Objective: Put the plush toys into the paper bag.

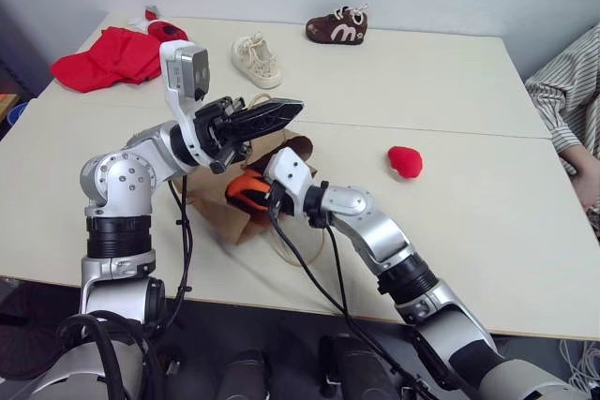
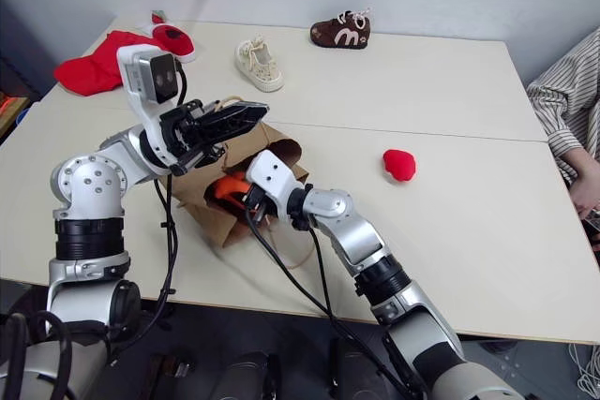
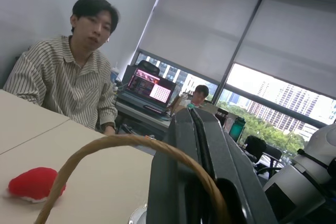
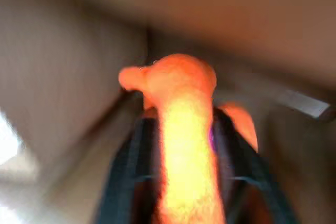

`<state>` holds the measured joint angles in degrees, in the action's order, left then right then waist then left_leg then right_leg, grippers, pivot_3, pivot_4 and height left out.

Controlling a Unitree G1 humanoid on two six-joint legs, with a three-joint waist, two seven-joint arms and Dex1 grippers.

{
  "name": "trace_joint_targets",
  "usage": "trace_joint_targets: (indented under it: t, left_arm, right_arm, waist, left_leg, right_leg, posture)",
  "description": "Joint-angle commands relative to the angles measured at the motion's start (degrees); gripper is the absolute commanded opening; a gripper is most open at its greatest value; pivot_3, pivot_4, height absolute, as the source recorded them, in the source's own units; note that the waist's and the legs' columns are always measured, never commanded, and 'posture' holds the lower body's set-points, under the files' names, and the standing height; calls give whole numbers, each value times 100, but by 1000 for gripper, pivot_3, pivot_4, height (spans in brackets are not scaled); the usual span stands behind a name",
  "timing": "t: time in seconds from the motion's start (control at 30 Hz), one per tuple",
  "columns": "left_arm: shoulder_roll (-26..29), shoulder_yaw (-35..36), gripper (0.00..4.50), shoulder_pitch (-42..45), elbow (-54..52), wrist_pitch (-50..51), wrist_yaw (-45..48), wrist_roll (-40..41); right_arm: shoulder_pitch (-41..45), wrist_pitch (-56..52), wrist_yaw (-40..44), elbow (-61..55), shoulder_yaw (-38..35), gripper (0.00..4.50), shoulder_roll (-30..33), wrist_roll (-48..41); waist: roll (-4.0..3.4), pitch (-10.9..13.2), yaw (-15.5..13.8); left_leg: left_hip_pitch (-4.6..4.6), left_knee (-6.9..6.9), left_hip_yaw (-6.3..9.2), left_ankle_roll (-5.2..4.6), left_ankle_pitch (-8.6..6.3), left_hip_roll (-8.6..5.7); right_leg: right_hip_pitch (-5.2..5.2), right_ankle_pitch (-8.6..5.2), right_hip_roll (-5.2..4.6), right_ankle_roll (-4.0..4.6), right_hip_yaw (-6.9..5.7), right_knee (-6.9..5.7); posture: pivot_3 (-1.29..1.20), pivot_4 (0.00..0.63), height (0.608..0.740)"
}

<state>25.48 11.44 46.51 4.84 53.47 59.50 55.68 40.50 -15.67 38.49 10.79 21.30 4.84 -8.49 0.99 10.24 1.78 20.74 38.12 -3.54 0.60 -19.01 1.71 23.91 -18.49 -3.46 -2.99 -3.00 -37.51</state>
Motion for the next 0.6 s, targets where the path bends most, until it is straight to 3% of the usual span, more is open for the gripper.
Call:
trace_joint_targets:
  t: [0.03,0.23,0.43,0.6]
  left_arm:
    - [7,154,0,-21,-229,-147,-32,106]
    - [59,325,0,-36,-188,-187,-137,157]
    - [10,436,0,-50,-232,-199,-251,228]
    - [52,440,0,-119,-362,-209,-258,228]
  right_arm:
    - [-76,-296,354,-676,-195,2517,44,-405]
    - [-559,-1053,1388,-1967,-640,4483,874,-1461]
    - [-1311,-1318,1822,-2853,-1441,4483,1627,-2381]
    - [-3101,-1061,1869,-3499,-2863,4483,2629,-2653]
  waist:
    - [0,0,-2]
    - [0,0,-27]
    - [0,0,-32]
    - [0,0,-133]
  left_leg:
    - [1,0,0,0,0,0]
    - [18,6,9,-2,-1,-1]
    - [26,7,18,-5,-3,-2]
    - [31,1,21,-7,-4,-3]
  right_leg:
    - [0,0,0,0,0,0]
    - [5,1,-2,-2,-6,4]
    - [5,2,-3,-3,-16,9]
    - [5,2,-2,-3,-19,20]
  posture:
    - [0,150,740]
    - [0,150,740]
    - [0,150,740]
    - [0,150,740]
